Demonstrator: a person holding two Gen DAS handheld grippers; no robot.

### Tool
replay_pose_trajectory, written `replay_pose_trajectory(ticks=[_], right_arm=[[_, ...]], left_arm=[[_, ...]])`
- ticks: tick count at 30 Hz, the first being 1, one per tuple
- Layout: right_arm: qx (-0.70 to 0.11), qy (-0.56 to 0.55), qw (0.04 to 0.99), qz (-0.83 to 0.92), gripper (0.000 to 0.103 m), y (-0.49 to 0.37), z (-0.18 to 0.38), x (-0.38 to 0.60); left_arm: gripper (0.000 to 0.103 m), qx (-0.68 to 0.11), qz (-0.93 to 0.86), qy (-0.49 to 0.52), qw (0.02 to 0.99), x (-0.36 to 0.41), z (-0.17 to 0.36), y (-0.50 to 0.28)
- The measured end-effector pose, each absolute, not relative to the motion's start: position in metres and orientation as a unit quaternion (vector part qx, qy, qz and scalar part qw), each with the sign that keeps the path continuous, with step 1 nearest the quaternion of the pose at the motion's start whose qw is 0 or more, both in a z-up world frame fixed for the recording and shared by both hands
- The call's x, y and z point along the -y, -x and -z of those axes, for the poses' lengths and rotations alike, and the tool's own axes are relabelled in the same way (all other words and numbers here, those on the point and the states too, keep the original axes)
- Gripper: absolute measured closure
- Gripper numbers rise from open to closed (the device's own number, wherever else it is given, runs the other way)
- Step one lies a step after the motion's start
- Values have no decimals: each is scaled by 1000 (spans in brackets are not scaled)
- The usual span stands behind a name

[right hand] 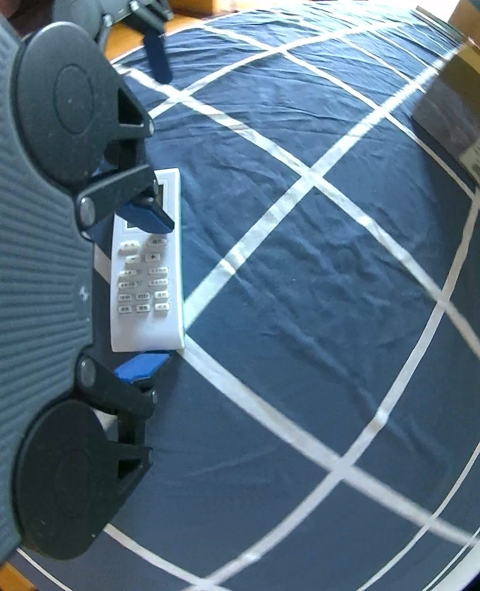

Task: Organize objects
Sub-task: 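Close the right gripper on the white remote while the left gripper closes on it too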

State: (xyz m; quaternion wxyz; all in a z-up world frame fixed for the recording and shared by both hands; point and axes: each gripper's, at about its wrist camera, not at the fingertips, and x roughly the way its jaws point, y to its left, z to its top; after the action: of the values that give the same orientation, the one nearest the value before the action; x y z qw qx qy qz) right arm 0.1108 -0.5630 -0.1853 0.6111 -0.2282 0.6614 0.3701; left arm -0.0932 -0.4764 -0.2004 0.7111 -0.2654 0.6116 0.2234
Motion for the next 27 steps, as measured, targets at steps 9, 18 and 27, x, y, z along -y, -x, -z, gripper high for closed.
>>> replay_pose_trajectory(ticks=[9, 18, 27], right_arm=[[-661, 202, 629, -356, 34, -106, 184, 569], [-658, 212, 611, -386, 34, -111, 186, 571], [-656, 215, 607, -393, 35, -112, 186, 572]], left_arm=[[0, -603, -214, 301, 707, 486, 209, 80], [0, -598, -212, 320, 703, 494, 216, 66], [10, -596, -208, 315, 709, 496, 214, 59]])
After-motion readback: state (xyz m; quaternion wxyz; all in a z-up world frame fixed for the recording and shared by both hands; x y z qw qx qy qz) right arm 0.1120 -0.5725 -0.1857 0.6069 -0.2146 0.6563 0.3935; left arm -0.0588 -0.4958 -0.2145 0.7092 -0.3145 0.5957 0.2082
